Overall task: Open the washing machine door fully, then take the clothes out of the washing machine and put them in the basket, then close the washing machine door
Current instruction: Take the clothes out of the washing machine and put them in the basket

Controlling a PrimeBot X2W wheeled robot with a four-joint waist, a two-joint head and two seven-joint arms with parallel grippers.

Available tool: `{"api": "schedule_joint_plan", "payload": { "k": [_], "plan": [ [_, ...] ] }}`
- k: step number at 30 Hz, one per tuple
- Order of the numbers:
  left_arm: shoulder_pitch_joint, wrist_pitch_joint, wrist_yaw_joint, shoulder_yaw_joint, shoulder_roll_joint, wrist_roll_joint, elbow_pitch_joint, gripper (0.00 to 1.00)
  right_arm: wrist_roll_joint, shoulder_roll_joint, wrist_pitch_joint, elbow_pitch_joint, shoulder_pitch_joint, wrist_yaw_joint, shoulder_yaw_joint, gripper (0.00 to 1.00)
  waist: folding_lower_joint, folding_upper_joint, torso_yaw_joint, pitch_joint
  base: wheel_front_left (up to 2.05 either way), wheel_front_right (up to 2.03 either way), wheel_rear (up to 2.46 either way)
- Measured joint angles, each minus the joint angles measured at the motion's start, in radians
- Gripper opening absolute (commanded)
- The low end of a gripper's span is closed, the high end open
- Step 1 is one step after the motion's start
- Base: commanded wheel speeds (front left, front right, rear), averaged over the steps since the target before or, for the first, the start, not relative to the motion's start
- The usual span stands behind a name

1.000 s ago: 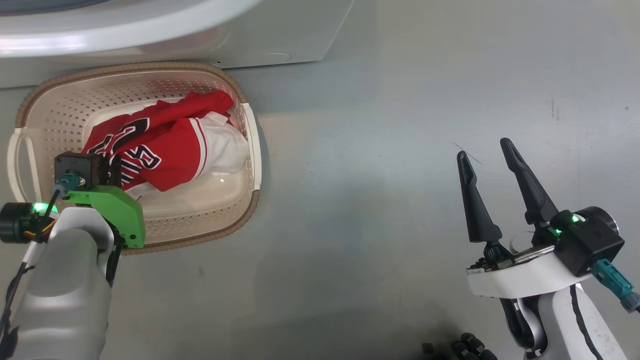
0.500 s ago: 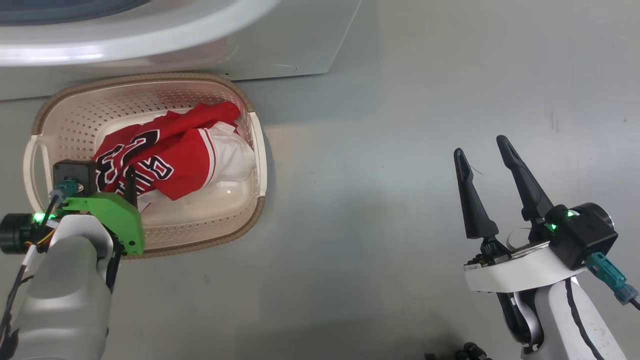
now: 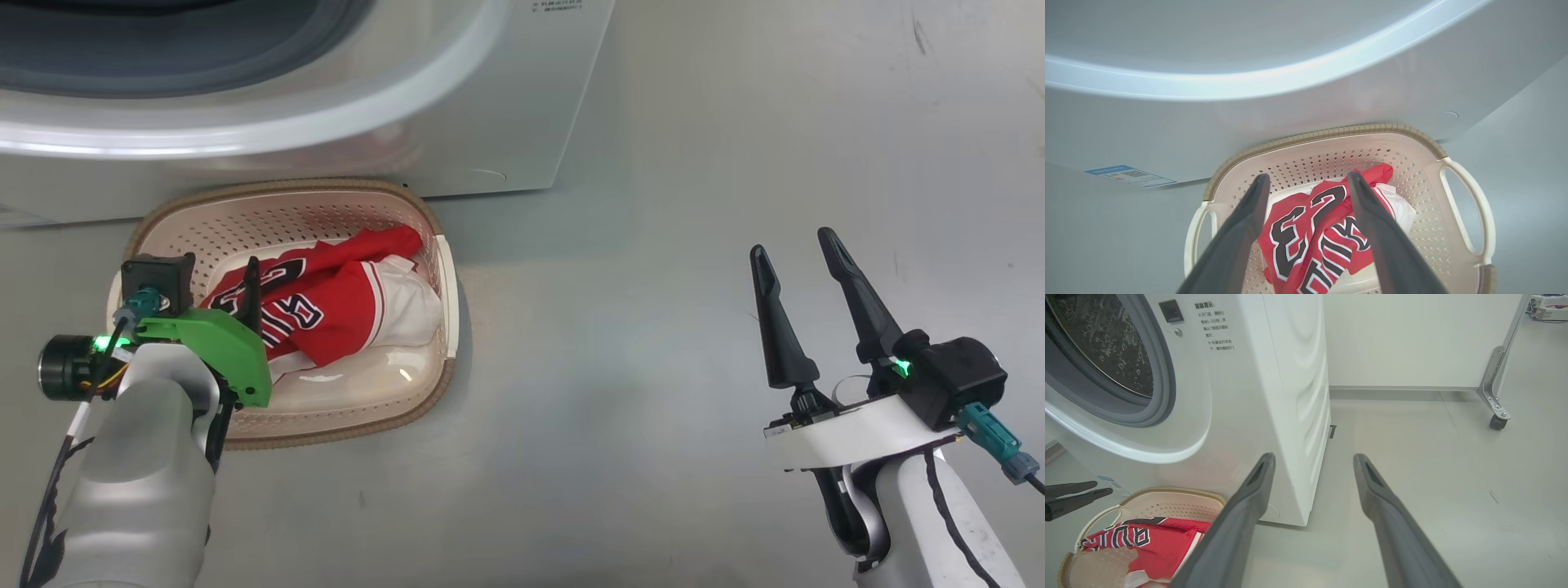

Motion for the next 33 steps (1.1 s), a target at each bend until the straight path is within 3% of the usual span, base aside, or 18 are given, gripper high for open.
{"api": "schedule_joint_plan", "payload": {
  "k": [10,33],
  "plan": [
    [0.044,0.0,-0.015,0.016,-0.015,-0.027,-0.192,1.0,0.03,0.005,0.0,0.024,0.008,0.005,-0.027,1.0,0.0,0.0,0.037,-0.128,0.0,0.0,0.0],
    [0.392,-0.002,-0.025,0.057,-0.042,-0.079,-0.531,1.0,0.065,0.01,0.0,0.074,0.166,0.016,-0.057,1.0,0.0,0.0,0.113,-0.428,0.0,0.0,0.0]
  ]
}}
